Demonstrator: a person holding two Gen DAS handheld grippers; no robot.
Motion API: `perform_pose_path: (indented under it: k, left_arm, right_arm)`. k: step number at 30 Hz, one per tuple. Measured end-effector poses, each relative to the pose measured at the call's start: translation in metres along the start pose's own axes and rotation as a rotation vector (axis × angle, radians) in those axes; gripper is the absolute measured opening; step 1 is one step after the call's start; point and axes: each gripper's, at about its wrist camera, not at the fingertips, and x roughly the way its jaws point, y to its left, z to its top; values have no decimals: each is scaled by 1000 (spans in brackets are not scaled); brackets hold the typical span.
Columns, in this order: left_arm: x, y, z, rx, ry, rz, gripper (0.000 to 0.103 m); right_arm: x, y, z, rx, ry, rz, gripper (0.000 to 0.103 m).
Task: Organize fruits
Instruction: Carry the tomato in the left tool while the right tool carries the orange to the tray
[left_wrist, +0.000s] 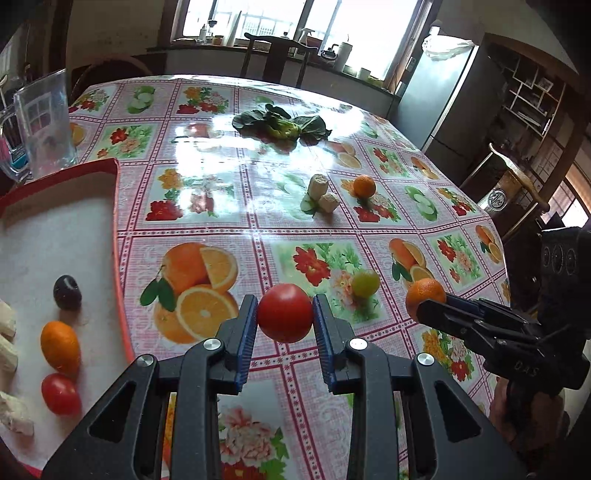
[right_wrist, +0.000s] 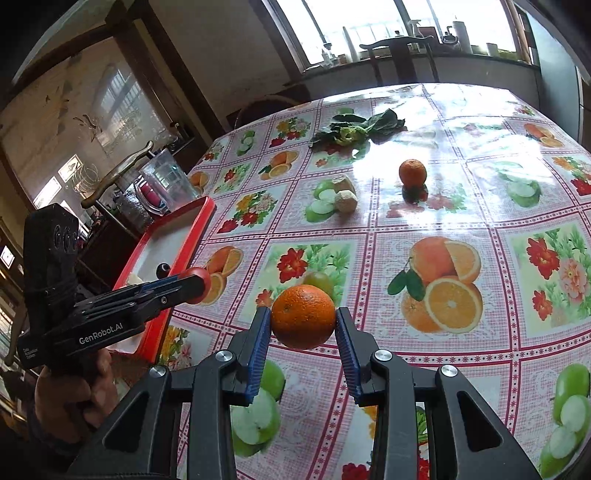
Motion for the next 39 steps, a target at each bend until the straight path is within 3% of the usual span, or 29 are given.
perform_pose_path:
  k: [21, 39]
  left_arm:
    - [-62, 48, -28, -68, -81, 59, 28]
    - [-97, 103, -39, -137, -133, 119, 28]
  right_arm:
    - [13, 71, 0, -114, 28, 51, 36]
    - [55, 139, 4, -217, 101, 110, 36]
